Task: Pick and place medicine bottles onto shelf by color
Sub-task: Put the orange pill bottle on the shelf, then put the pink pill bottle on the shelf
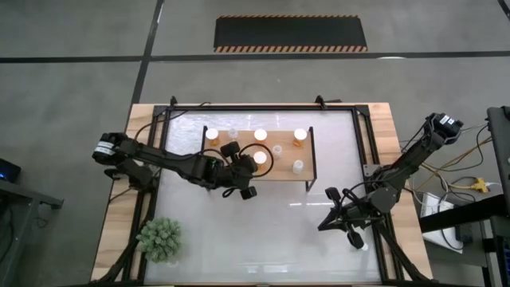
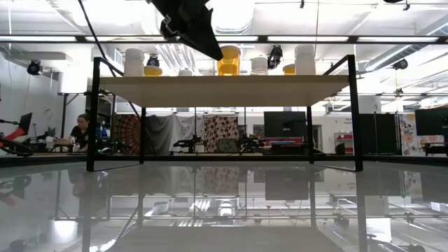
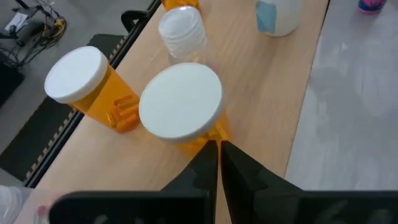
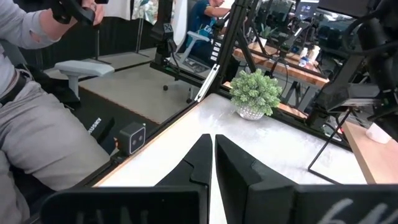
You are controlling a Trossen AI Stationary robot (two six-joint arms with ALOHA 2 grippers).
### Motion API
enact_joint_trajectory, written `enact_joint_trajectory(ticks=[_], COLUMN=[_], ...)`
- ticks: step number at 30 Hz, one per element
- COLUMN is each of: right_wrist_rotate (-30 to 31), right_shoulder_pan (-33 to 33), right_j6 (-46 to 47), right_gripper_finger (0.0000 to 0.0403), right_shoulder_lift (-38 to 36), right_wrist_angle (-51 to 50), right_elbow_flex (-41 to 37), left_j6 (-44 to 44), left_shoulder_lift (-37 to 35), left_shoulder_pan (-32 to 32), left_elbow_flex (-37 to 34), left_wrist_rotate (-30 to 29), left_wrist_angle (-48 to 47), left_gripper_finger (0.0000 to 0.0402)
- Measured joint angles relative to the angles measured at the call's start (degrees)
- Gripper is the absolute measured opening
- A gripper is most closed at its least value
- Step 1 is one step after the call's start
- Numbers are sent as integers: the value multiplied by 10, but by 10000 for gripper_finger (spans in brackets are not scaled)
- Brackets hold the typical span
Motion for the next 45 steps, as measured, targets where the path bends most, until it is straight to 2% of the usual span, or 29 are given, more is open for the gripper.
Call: enact_joint_trajectory(ticks=[10, 18, 23, 28, 33, 36, 40, 45], right_wrist_rotate=[0, 0, 0, 0, 25, 44, 61, 74], right_shoulder_pan=[0, 0, 0, 0, 0, 0, 0, 0], right_j6=[0, 22, 47, 80, 168, 221, 312, 510], right_gripper_finger=[13, 13, 13, 13, 13, 13, 13, 13], right_shoulder_lift=[0, 0, 0, 1, 2, 1, 7, 17], right_wrist_angle=[-1, -1, -1, -2, -9, -80, -249, -486], right_elbow_flex=[0, 0, 0, 0, 21, 70, 155, 253], left_j6=[-1, 7, 93, 223, 316, 336, 365, 394], left_shoulder_lift=[1, -5, -13, -16, -16, -33, -73, -127], left_shoulder_pan=[2, -48, -119, -206, -263, -267, -261, -260], left_elbow_flex=[0, 31, 58, 56, 53, 49, 37, 8], left_wrist_rotate=[0, 2, 3, 3, 6, -9, -14, -13], left_wrist_angle=[12, 25, 54, 90, 115, 100, 89, 88], left_gripper_finger=[1, 1, 1, 1, 1, 1, 1, 1])
